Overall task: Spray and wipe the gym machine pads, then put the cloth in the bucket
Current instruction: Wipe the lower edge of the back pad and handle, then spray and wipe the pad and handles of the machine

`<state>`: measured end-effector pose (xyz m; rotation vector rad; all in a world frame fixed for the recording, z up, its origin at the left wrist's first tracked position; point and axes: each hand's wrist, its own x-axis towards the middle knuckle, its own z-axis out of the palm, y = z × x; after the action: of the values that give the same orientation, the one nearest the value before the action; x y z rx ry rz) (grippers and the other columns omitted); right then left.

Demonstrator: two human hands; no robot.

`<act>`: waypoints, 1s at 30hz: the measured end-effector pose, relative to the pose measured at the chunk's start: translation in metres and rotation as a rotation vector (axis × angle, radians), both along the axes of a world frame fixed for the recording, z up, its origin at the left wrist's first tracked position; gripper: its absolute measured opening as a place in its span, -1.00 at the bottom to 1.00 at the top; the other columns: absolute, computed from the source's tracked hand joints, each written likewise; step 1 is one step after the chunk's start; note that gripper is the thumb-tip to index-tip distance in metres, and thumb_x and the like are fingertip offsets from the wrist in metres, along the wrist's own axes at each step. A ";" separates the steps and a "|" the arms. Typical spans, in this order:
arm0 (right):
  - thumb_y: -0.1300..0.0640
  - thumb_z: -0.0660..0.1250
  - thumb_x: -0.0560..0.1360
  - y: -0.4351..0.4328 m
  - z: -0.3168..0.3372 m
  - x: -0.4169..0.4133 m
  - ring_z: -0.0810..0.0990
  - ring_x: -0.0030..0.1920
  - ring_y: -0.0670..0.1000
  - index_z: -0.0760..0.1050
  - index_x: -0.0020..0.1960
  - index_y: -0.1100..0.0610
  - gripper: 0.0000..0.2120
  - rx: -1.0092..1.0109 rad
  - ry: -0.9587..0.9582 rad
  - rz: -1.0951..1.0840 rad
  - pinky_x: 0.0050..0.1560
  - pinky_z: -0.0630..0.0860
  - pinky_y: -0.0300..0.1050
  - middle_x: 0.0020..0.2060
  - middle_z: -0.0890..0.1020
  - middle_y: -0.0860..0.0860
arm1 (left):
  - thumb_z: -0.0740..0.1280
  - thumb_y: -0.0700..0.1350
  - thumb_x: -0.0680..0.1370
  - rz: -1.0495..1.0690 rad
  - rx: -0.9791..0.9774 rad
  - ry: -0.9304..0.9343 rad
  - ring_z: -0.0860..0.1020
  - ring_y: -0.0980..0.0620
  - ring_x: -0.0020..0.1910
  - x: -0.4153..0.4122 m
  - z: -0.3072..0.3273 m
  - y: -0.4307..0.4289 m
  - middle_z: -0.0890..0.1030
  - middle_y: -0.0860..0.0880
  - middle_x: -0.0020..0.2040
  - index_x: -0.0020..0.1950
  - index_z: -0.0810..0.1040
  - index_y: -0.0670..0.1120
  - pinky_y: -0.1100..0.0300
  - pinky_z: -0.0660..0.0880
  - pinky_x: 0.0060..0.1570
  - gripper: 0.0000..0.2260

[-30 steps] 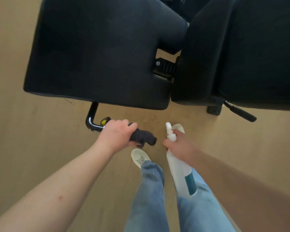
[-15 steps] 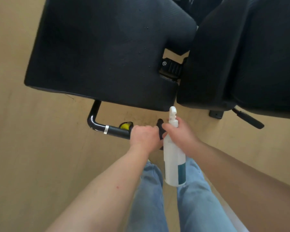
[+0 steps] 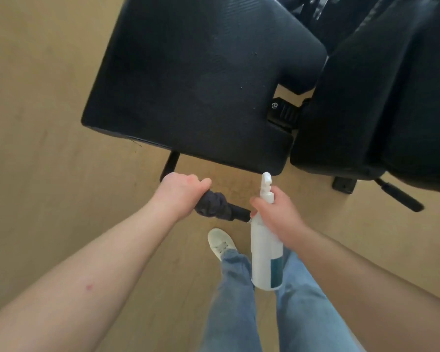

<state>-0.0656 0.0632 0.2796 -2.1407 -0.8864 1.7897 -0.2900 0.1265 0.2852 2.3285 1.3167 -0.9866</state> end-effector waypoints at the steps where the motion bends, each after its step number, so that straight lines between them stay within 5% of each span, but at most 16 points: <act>1: -0.01 0.37 0.61 0.001 0.000 -0.001 0.64 -0.08 0.01 0.41 0.04 -0.14 -0.87 0.008 0.008 -0.002 0.07 0.62 0.10 -0.17 0.63 -0.07 | 0.42 -0.08 0.55 0.020 -0.019 0.030 0.54 -0.06 -0.15 0.009 0.000 -0.001 0.45 0.00 -0.08 0.24 0.37 0.00 0.04 0.40 -0.24 -0.66; 5: -0.01 0.37 0.60 0.005 0.002 0.001 0.66 -0.07 0.04 0.41 -0.02 -0.16 -0.87 0.021 0.007 -0.013 0.08 0.63 0.14 -0.21 0.64 -0.08 | 0.41 0.02 0.56 0.064 -0.073 0.092 0.62 -0.13 -0.01 0.051 -0.009 -0.012 0.58 -0.04 0.03 0.20 0.42 -0.02 0.02 0.45 -0.17 -0.71; 10: 0.04 0.38 0.58 0.009 0.002 0.019 0.68 -0.11 0.10 0.48 -0.04 -0.05 -0.92 0.023 -0.004 -0.074 0.04 0.64 0.16 -0.20 0.66 0.03 | 0.41 0.01 0.56 0.034 -0.164 0.017 0.51 -0.11 -0.20 0.103 -0.031 -0.030 0.52 -0.01 -0.13 0.14 0.45 0.01 0.03 0.43 -0.25 -0.77; 15: 0.06 0.38 0.58 0.010 0.006 0.038 0.64 -0.16 0.08 0.53 0.07 0.12 -0.85 0.016 -0.048 -0.035 -0.10 0.59 -0.02 -0.17 0.65 0.11 | 0.30 0.05 0.61 0.121 -0.138 -0.167 0.51 -0.08 -0.28 0.121 -0.052 -0.043 0.52 0.05 -0.21 0.10 0.49 0.03 0.05 0.42 -0.31 -0.86; 20: 0.05 0.40 0.58 0.009 0.020 0.038 0.63 -0.11 0.08 0.45 -0.09 -0.12 -0.85 0.043 -0.095 -0.027 -0.01 0.61 0.07 -0.18 0.62 0.02 | 0.28 0.05 0.63 0.619 -0.163 -0.488 0.61 -0.07 -0.05 0.111 -0.035 -0.033 0.63 0.02 0.00 0.18 0.49 0.09 0.06 0.49 -0.13 -0.85; 24: -0.05 0.35 0.64 0.008 0.044 0.031 0.64 -0.11 0.00 0.50 0.05 -0.14 -0.97 0.083 -0.034 0.036 -0.05 0.59 -0.01 -0.21 0.68 -0.06 | 0.33 0.11 0.57 1.146 -0.229 -0.717 0.61 -0.09 0.00 0.094 -0.002 -0.022 0.65 0.01 0.01 0.14 0.56 0.16 -0.01 0.59 0.03 -0.83; 30: -0.02 0.34 0.65 0.009 0.100 0.009 0.61 -0.07 -0.06 0.44 0.16 -0.23 -0.86 0.205 0.002 0.179 -0.06 0.54 -0.13 -0.09 0.65 -0.07 | 0.43 0.03 0.51 1.341 -0.171 -0.891 0.60 0.02 0.05 0.066 0.054 -0.031 0.63 0.03 0.09 0.21 0.56 0.11 0.20 0.46 -0.12 -0.73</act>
<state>-0.0569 0.0718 0.3800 -1.9857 -1.2377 1.6933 -0.2243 0.0960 0.3392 0.9678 1.6958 0.3263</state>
